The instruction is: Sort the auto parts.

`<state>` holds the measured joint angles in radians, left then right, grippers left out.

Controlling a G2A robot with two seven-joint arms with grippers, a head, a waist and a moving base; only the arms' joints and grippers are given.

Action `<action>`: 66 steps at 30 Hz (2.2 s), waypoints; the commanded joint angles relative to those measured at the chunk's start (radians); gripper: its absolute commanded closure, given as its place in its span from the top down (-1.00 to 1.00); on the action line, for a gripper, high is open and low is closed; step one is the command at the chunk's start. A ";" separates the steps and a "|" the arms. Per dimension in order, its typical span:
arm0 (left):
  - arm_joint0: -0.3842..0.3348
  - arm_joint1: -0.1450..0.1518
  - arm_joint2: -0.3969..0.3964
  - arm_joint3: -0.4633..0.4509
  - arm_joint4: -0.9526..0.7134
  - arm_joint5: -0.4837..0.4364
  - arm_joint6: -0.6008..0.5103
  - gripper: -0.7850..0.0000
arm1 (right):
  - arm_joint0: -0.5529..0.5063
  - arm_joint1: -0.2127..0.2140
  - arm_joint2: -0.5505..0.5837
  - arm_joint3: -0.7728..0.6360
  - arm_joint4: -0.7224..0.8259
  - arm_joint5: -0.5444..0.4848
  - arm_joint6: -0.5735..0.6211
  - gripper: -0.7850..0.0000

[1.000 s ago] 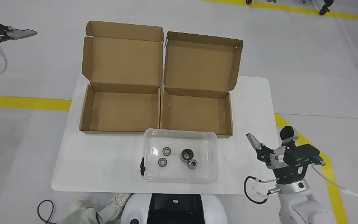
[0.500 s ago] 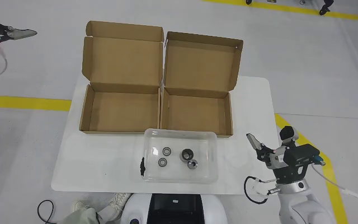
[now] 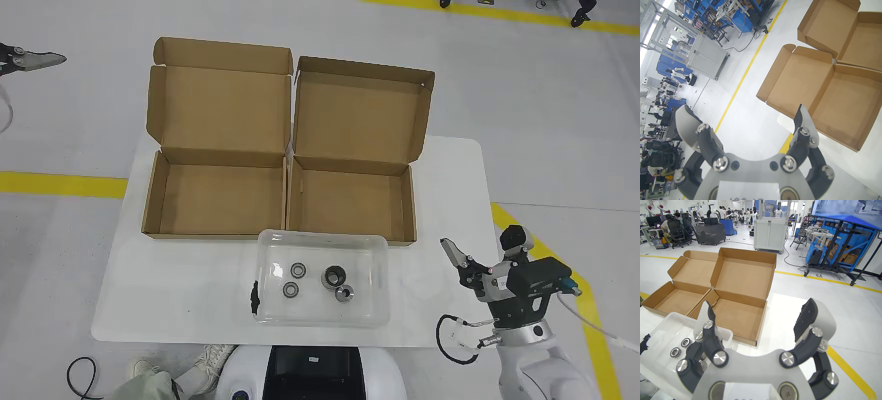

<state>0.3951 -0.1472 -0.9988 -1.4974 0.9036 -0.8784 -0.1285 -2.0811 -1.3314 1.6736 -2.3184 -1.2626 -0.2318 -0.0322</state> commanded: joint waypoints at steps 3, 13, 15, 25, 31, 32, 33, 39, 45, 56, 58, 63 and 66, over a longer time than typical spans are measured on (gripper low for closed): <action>0.000 0.000 0.000 0.000 0.000 0.000 0.000 1.00 | 0.000 0.000 0.000 0.000 0.000 0.000 0.000 1.00; 0.000 0.000 0.000 0.000 0.000 0.000 0.000 1.00 | 0.000 0.000 0.000 0.000 0.000 0.000 0.000 1.00; 0.000 0.000 0.000 0.000 0.000 0.000 0.000 1.00 | 0.000 0.000 0.000 0.000 0.000 0.000 0.000 1.00; 0.000 0.000 0.000 0.000 0.000 0.000 0.000 1.00 | 0.141 0.010 -0.103 0.104 -0.057 -0.094 0.174 1.00; 0.000 0.000 0.000 0.000 0.000 0.000 0.000 1.00 | 0.267 0.017 -0.216 0.200 -0.077 -0.228 0.311 1.00; 0.000 0.000 0.000 0.000 0.000 0.000 0.000 1.00 | 0.287 0.018 -0.235 0.221 -0.065 -0.259 0.337 1.00; 0.000 0.000 0.000 0.000 0.000 0.000 0.000 1.00 | 0.310 0.019 -0.248 0.237 -0.059 -0.281 0.361 1.00; 0.000 0.000 0.000 0.000 0.000 0.000 0.000 1.00 | 0.352 0.021 -0.272 0.275 -0.011 -0.317 0.390 1.00; 0.000 0.000 0.000 0.000 0.000 0.000 0.000 1.00 | 0.352 0.021 -0.272 0.275 -0.011 -0.317 0.390 1.00; 0.000 0.000 0.000 0.000 0.000 0.000 0.000 1.00 | 0.354 0.021 -0.277 0.275 -0.014 -0.326 0.392 1.00; 0.000 0.000 0.000 0.000 0.000 0.000 0.000 1.00 | 0.374 0.024 -0.300 0.286 -0.027 -0.372 0.402 1.00; 0.000 0.000 0.000 0.000 0.000 0.000 0.000 1.00 | 0.439 0.030 -0.352 0.328 -0.024 -0.467 0.430 1.00; 0.000 0.000 0.000 0.000 0.000 0.000 0.000 1.00 | 0.475 0.034 -0.389 0.346 -0.016 -0.531 0.462 1.00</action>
<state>0.3951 -0.1472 -0.9988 -1.4974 0.9036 -0.8784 -0.1285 -1.6168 -1.2983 1.2954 -1.9771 -1.2827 -0.7416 0.4217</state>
